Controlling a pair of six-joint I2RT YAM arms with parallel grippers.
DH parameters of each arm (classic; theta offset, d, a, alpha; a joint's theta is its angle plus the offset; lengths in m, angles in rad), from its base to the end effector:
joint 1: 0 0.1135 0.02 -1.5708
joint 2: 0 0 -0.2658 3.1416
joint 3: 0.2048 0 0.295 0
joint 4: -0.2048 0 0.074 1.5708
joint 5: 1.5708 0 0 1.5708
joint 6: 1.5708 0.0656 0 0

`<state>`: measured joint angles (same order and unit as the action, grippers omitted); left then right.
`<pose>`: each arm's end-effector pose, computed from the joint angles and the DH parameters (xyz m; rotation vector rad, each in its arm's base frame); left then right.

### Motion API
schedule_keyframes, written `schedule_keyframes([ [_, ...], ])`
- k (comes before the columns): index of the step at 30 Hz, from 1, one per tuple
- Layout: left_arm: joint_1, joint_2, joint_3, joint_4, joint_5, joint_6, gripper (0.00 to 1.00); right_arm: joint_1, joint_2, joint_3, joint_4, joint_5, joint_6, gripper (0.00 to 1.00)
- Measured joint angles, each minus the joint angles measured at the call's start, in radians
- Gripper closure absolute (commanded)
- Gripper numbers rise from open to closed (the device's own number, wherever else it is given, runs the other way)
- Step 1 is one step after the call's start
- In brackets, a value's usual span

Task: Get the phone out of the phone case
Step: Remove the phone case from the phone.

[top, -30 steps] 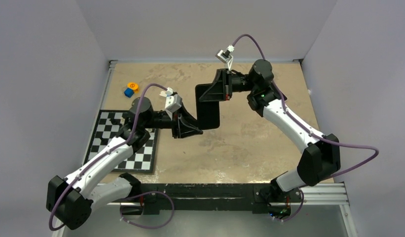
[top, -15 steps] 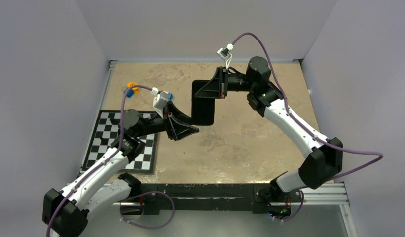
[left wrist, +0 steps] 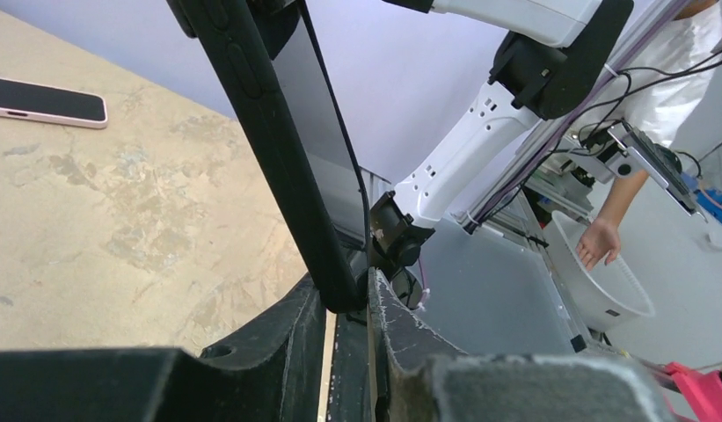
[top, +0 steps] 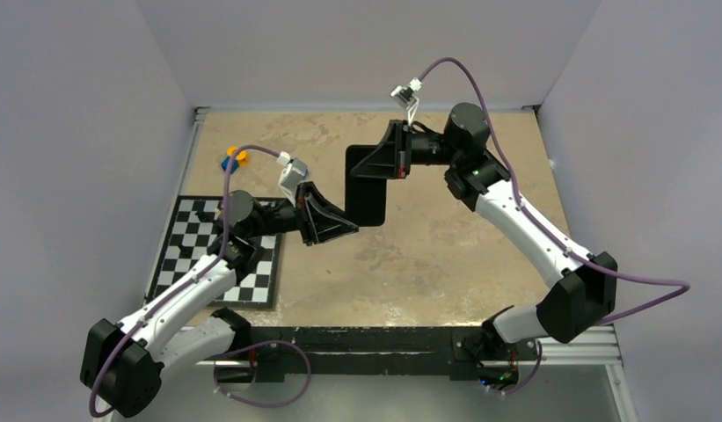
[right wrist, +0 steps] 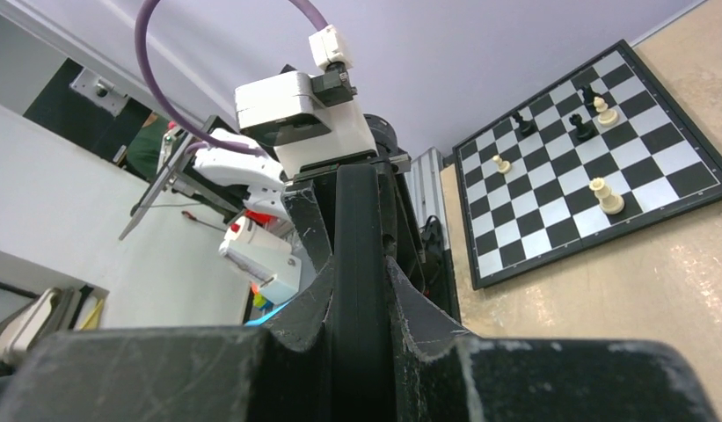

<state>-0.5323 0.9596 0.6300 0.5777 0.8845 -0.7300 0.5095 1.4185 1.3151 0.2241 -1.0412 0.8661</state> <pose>0.2088 -0.1819 0.3228 0.7049 1.4676 -1.5863 0.3037 0.2345 0.4190 -0.7044 1.6847 1.7776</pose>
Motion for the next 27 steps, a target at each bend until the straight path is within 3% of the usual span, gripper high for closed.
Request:
schedule_keyframes([
  [7,0.000,0.095,0.040,0.069,0.138,0.008,1.00,-0.007,-0.002,-0.028,0.065,-0.069,0.034,1.00],
  [16,0.003,0.245,0.145,0.202,0.333,0.034,1.00,-0.032,-0.006,-0.116,0.426,-0.131,0.287,1.00],
  [27,0.002,0.301,0.237,0.138,0.365,0.145,1.00,-0.050,-0.003,-0.146,0.621,-0.094,0.406,1.00],
])
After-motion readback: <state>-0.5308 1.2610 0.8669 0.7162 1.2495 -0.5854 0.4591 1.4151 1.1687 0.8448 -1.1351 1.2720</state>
